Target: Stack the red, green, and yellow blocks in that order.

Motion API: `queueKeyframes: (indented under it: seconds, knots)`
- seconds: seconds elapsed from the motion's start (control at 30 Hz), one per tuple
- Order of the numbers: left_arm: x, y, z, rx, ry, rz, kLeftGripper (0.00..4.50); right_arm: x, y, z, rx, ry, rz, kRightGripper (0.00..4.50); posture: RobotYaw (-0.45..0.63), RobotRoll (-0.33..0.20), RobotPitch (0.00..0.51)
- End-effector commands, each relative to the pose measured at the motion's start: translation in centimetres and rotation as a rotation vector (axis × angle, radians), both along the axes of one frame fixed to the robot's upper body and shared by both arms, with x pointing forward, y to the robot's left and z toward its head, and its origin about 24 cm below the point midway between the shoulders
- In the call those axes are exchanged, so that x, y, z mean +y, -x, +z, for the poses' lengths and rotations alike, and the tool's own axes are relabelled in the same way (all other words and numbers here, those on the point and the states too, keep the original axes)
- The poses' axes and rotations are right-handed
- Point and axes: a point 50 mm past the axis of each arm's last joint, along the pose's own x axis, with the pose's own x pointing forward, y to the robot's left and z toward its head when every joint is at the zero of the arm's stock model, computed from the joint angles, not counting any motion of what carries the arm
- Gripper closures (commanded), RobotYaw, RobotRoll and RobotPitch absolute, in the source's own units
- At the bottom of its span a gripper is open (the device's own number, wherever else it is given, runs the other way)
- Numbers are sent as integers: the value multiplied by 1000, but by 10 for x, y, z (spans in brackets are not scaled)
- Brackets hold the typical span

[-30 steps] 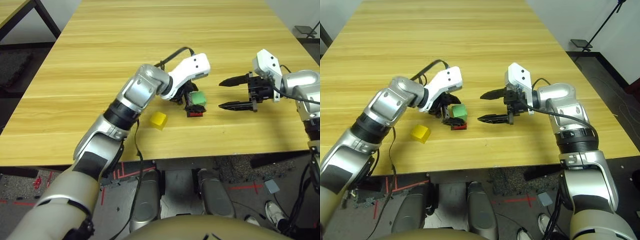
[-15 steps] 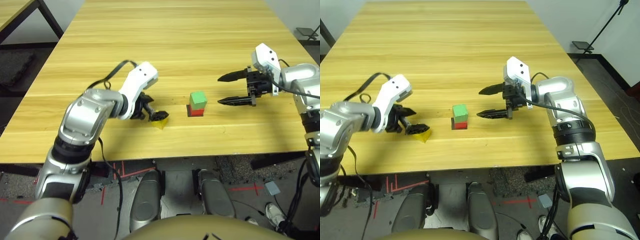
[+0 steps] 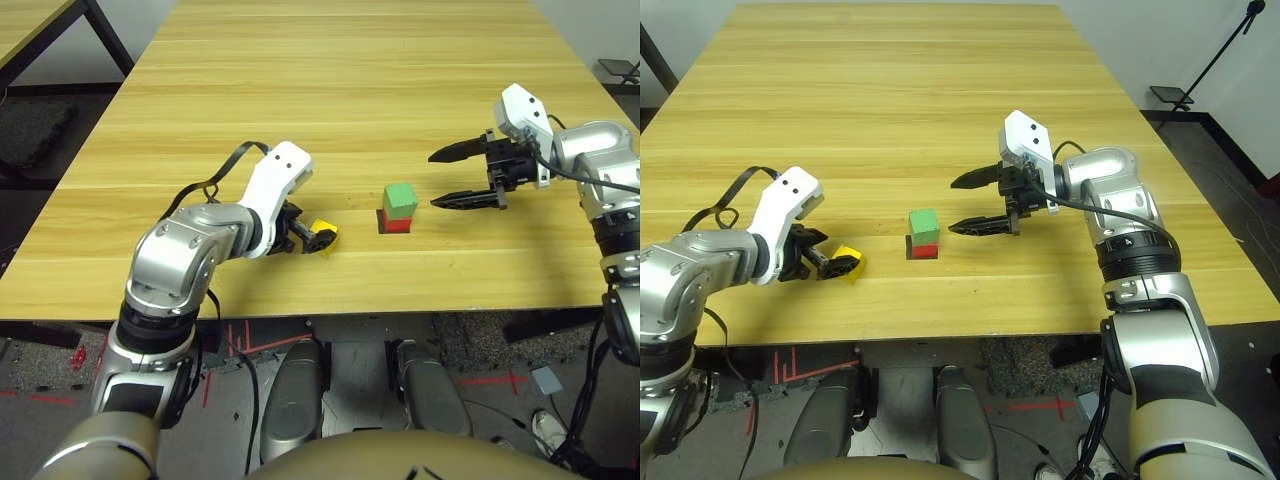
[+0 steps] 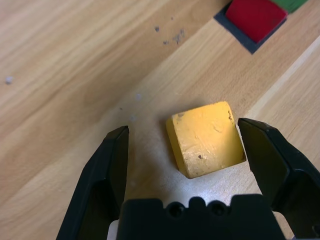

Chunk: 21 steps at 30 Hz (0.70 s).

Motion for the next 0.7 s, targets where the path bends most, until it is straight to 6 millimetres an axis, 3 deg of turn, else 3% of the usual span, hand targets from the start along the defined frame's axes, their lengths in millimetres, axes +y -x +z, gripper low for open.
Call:
queueKeyframes:
  seconds: [0.03, 0.13, 0.33, 0.43, 0.7]
  knots:
    - [0, 1, -8, 31, -33, -18, 24, 1, 1, 0, 3, 12, 5, 0, 298, 1, 114]
    - [1, 2, -9, 39, -46, -11, 566, 1, 1, 0, 3, 10, 1, 0, 296, 3, 113]
    - [-2, 4, -9, 24, -58, -32, 2513, 1, 1, -2, 3, 6, -5, 0, 294, 7, 114]
    - [-4, -1, 4, -35, -38, -56, 2587, 1, 2, -2, 4, 4, -9, 0, 295, 9, 114]
    - [-12, -32, 77, -224, -54, -247, 2587, -4, 5, -7, 24, 11, -9, 0, 293, 19, 105]
